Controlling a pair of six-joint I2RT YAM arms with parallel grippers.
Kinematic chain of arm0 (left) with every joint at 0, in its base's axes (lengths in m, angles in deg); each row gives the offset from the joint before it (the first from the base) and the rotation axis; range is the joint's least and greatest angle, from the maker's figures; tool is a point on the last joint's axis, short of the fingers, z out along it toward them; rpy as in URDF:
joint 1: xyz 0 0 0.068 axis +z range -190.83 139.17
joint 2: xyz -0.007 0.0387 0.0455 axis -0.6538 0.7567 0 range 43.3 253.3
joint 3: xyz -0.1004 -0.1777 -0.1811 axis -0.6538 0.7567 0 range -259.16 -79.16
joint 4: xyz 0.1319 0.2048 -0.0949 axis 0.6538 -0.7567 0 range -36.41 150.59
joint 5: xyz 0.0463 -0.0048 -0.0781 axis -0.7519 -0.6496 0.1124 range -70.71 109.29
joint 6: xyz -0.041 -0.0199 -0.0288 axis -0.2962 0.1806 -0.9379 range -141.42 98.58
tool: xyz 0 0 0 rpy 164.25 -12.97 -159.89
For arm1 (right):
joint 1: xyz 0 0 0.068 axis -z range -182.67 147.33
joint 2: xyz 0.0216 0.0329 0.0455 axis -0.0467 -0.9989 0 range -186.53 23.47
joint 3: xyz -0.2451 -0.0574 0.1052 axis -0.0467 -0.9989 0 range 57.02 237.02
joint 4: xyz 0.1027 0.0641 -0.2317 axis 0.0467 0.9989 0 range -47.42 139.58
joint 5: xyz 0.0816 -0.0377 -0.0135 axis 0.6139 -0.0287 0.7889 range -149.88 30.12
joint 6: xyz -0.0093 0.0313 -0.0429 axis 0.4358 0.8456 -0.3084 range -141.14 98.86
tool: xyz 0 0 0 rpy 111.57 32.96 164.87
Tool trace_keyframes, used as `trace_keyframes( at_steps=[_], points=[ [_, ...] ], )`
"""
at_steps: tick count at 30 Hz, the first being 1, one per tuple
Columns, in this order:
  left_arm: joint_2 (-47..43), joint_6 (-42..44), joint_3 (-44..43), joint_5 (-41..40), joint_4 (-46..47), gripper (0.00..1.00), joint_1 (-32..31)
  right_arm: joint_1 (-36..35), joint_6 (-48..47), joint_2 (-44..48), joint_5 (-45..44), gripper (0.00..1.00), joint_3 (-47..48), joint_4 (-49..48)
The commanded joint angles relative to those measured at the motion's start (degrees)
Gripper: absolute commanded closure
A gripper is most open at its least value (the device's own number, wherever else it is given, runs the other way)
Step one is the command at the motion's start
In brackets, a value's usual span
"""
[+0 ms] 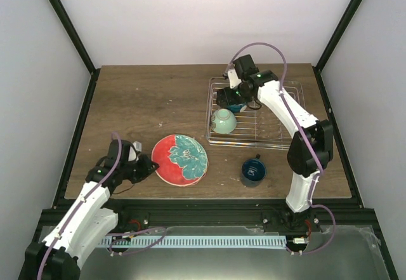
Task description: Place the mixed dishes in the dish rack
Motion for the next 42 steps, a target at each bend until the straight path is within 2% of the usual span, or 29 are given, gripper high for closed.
trace_keyframes(
  at_steps=[1, 8, 15, 24, 34, 42],
  points=[
    [0.16, 0.94, -3.33, 4.15, 2.51, 1.00, -0.02, -0.14, -1.59, 1.92, 2.42, 0.16, -1.00, -1.14],
    [-0.41, 0.85, -3.01, 6.73, 4.33, 1.00, 1.14, -0.15, -1.91, 4.71, 2.45, 0.16, -5.39, -3.07],
    [-2.55, -0.11, 1.44, 13.80, 7.86, 1.00, 8.02, -0.01, 0.04, 5.01, 6.00, 0.16, -6.42, -3.28],
    [-0.73, 2.31, -0.30, 18.73, 10.37, 1.00, 14.65, 0.04, 1.35, 3.18, 10.18, 0.16, -5.36, -4.11],
    [1.05, 2.03, -1.91, 20.20, 15.19, 1.00, 16.61, 0.45, 1.30, 2.54, 11.02, 0.16, -5.63, -4.19],
    [2.01, 2.24, -3.86, 20.32, 16.64, 1.00, 19.93, 3.60, 3.16, 2.19, 17.50, 0.15, -5.36, -6.60]
  ],
)
